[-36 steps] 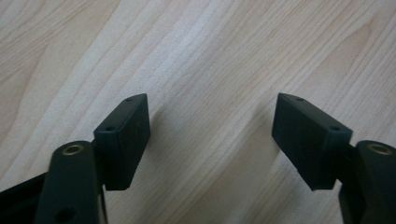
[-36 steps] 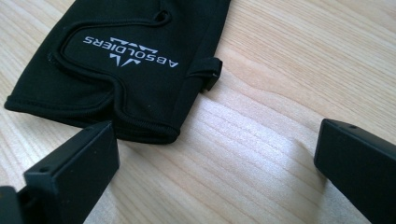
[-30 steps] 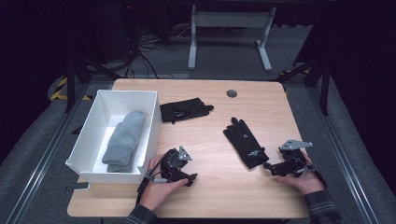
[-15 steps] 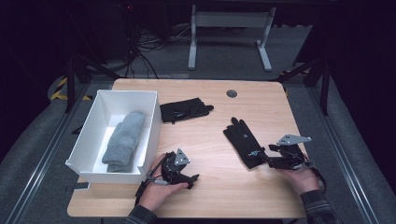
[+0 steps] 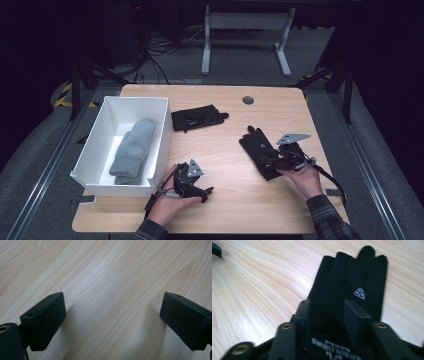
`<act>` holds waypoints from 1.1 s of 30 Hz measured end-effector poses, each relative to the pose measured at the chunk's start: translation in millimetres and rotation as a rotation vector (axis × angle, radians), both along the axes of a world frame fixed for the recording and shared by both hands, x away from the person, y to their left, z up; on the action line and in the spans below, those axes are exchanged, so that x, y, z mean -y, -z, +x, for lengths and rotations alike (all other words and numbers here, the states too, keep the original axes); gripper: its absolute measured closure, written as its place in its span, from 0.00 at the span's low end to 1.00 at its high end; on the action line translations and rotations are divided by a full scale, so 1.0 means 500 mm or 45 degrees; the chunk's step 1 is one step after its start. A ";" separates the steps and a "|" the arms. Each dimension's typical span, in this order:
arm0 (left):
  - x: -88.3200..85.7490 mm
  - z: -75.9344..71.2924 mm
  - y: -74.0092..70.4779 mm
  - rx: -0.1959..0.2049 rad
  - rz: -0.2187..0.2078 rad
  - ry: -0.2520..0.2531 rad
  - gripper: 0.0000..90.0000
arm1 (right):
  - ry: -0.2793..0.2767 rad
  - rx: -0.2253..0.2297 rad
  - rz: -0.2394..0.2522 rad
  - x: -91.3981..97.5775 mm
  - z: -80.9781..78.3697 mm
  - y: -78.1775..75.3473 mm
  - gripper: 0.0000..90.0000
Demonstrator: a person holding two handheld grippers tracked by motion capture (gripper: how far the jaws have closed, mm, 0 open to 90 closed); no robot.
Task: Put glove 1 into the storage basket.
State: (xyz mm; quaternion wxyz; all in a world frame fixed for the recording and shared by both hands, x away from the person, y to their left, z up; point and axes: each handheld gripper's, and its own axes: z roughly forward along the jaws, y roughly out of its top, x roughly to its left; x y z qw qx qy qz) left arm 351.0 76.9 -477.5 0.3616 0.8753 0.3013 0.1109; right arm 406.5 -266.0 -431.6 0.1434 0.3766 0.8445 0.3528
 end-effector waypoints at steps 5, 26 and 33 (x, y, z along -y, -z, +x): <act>0.000 0.000 0.000 0.000 0.000 -0.001 0.08 | -0.039 0.002 -0.050 -0.035 0.011 0.015 0.69; 0.000 0.000 0.000 -0.001 0.000 -0.005 0.08 | -0.087 0.063 -0.049 -0.040 -0.006 -0.003 0.97; 0.000 0.000 0.000 0.000 -0.001 -0.006 0.08 | -0.109 0.094 0.067 -0.023 -0.038 -0.049 0.97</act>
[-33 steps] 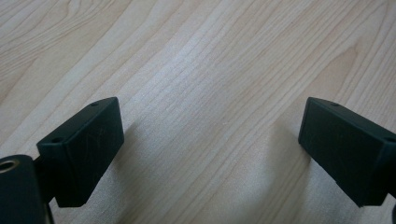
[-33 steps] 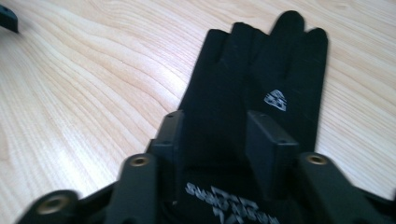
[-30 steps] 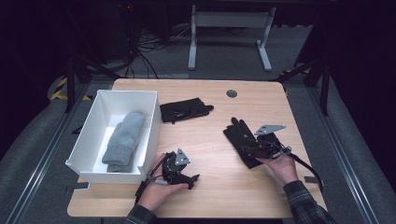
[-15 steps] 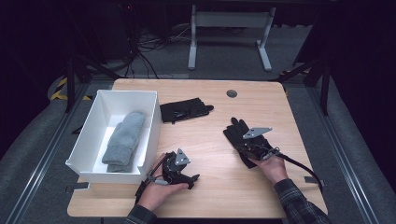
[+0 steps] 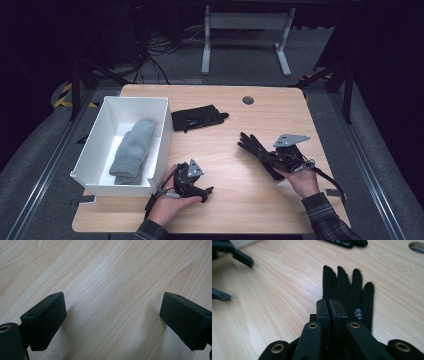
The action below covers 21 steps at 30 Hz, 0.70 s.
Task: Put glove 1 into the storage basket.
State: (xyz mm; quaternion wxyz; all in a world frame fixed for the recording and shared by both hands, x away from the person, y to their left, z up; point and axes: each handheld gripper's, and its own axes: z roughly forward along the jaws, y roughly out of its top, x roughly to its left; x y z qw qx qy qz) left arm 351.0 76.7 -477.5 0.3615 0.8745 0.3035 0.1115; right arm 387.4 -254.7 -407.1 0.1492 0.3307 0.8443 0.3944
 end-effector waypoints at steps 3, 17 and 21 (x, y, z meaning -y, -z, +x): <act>0.000 0.000 0.000 -0.001 0.001 -0.002 0.08 | -0.011 0.024 0.025 0.002 -0.012 -0.022 0.97; 0.000 0.000 0.000 -0.001 0.000 -0.003 0.08 | 0.158 0.031 0.034 0.075 0.013 -0.024 0.97; 0.000 0.000 0.000 -0.001 0.000 -0.004 0.08 | 0.225 0.019 -0.010 0.105 0.027 -0.010 0.97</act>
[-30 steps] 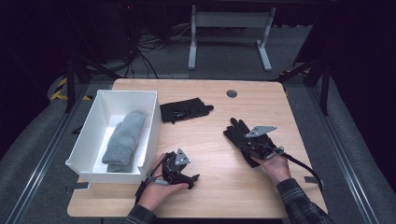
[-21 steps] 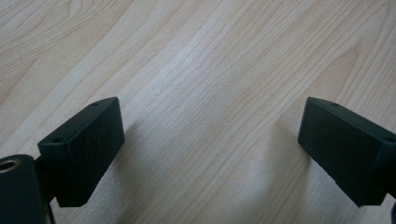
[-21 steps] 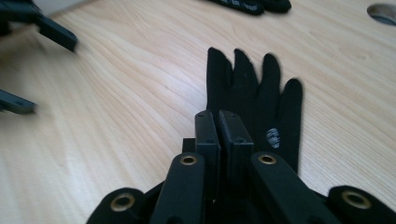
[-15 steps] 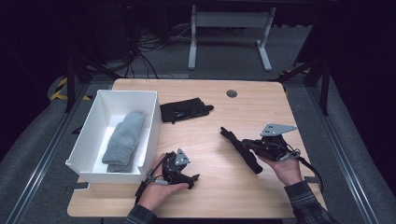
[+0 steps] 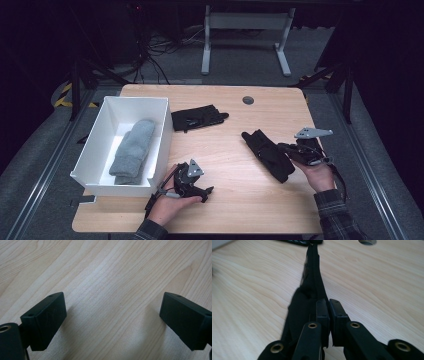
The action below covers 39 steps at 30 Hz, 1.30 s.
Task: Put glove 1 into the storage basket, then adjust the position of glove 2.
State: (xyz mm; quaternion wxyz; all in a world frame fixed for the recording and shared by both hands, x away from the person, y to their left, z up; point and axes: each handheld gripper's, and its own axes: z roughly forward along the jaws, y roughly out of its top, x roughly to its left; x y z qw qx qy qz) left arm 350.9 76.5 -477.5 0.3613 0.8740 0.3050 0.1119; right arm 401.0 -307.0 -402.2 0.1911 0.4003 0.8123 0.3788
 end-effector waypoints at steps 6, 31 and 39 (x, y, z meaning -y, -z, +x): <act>0.000 0.000 0.000 0.001 -0.001 0.001 0.08 | 0.090 -0.038 -0.120 0.028 0.020 0.040 0.85; 0.000 0.000 0.000 0.001 -0.001 0.000 0.08 | -0.316 -0.168 -0.184 0.013 -0.054 0.081 1.00; 0.000 0.000 0.000 0.000 0.000 0.000 0.08 | -0.426 -0.186 -0.163 -0.010 -0.089 0.084 1.00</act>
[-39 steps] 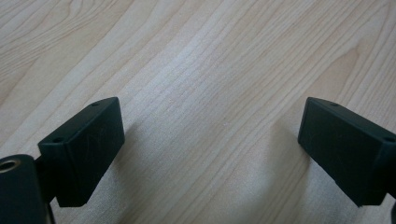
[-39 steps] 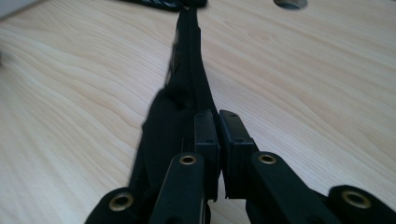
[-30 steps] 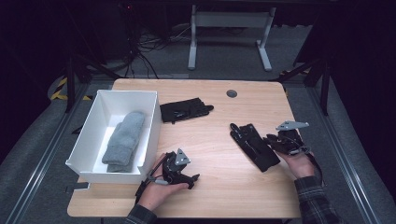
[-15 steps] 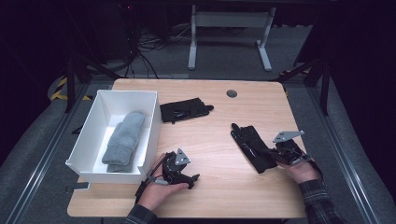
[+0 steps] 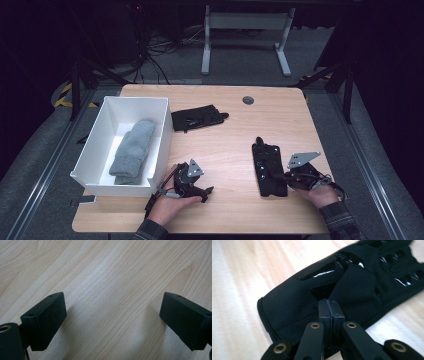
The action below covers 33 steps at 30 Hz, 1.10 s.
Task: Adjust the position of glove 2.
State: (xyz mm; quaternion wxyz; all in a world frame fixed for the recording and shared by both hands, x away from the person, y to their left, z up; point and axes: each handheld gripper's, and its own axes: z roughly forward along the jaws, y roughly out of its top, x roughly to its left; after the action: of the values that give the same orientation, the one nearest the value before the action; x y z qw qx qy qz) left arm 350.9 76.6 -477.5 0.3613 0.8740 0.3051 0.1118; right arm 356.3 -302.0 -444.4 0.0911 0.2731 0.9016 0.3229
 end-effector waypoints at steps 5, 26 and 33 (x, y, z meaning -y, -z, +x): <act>0.000 0.000 0.000 0.002 -0.001 0.000 0.08 | -0.068 -0.016 0.006 -0.012 -0.031 0.001 1.00; 0.014 0.025 -0.032 -0.083 0.066 -0.058 0.40 | 0.215 0.143 0.068 0.035 -0.027 -0.017 0.41; 0.034 0.071 -0.050 -0.110 0.104 -0.127 0.56 | 0.296 0.121 0.104 0.065 -0.013 -0.004 0.41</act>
State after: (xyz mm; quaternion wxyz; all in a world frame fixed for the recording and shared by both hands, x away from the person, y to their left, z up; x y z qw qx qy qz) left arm 386.3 59.3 -452.3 0.3058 0.8758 0.3586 0.1043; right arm 349.7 -334.3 -442.2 0.1593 0.3635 0.8446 0.3593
